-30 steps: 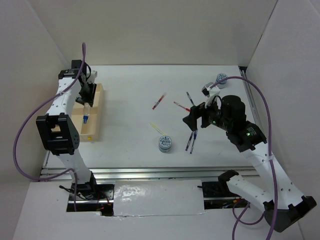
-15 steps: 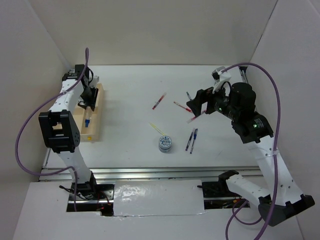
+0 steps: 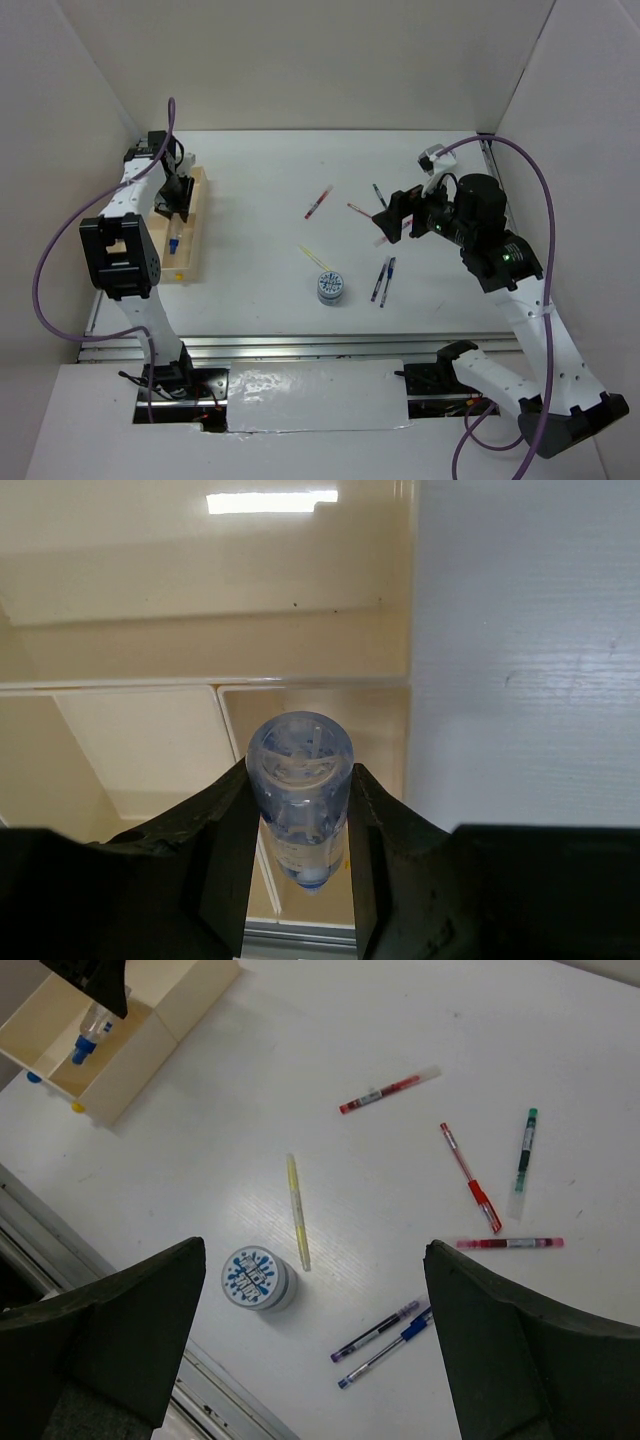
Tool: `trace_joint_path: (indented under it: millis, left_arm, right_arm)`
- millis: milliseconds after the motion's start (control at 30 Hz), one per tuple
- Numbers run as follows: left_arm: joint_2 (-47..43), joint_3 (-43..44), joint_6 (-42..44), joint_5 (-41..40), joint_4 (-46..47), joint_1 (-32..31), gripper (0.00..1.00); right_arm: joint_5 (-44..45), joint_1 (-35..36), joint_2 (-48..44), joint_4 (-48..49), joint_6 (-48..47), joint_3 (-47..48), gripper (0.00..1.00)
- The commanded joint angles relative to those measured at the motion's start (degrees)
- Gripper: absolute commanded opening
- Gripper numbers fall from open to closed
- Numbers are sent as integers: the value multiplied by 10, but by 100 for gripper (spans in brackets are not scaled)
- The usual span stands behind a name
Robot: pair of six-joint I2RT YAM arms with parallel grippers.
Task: Sort the stationery into containers
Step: Place the stationery in the storage box.
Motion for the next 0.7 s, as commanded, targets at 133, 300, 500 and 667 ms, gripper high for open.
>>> trace_joint_path:
  millis: [133,300,500,667]
  left_arm:
    - [6,-25,9,11,23,10,18]
    - [0,-43,9,16,27,8,23]
    - [-15,-54,13,25,23,8,37]
    - [-30,-45,17,33,11,8,54]
  right_arm:
    - [-2,-7,-3,20,-12,-8,96]
    - [-2,-8,0,17,-12,-15,96]
    - [3,-11,6,9,-32,-16,96]
    - [0,-12,13,3,-35,-13,96]
